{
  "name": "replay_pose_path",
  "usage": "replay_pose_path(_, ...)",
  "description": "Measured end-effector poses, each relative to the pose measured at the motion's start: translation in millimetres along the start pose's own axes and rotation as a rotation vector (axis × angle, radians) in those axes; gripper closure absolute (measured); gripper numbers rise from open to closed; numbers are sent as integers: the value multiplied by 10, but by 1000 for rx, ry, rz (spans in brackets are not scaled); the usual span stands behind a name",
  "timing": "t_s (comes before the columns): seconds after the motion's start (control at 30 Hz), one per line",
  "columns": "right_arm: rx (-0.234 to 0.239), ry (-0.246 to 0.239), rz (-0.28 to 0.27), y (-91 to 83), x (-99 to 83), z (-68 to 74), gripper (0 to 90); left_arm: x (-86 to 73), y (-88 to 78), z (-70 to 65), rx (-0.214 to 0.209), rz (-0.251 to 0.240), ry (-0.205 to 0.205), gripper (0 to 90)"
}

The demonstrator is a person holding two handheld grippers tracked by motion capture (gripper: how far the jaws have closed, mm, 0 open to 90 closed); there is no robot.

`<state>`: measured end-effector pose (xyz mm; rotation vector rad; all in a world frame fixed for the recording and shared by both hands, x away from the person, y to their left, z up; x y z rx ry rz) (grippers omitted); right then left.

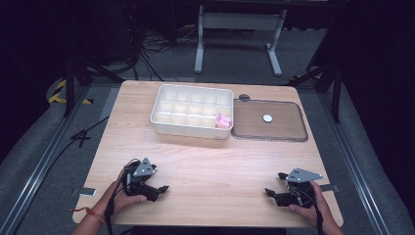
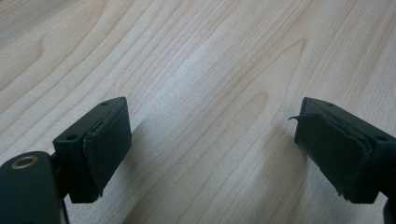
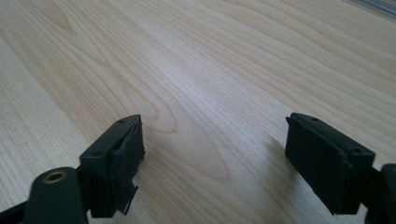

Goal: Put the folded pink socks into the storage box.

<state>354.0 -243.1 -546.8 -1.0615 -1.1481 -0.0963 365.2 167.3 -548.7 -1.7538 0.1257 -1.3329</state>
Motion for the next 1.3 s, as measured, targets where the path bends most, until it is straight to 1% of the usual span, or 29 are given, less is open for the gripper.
replay_pose_path(0.67,8,-11,7,37,19,-9,160,-2,0,-2,5,0,-5,112)
replay_pose_path(0.77,7,-12,7,37,19,-9,160,11,18,1,2,-1,-5,100)
replay_pose_path(0.8,8,-11,7,37,19,-9,161,12,18,10,7,7,2,95)
replay_pose_path(0.87,8,-11,7,37,19,-9,161,19,29,10,-1,6,5,87)
replay_pose_path(0.93,8,-11,7,37,19,-9,161,23,35,8,-3,6,-1,81)
replay_pose_path(1.3,8,-11,7,37,19,-9,161,24,35,15,0,11,3,76)
Point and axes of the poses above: each handheld gripper's, and its own axes: y roughly forward along the jaws, x roughly out of its top, z roughly to its left, the point moved 9 cm from there along y, roughly forward along the jaws, and after that the axes turned 3 degrees about -z, right-handed, at the moved point
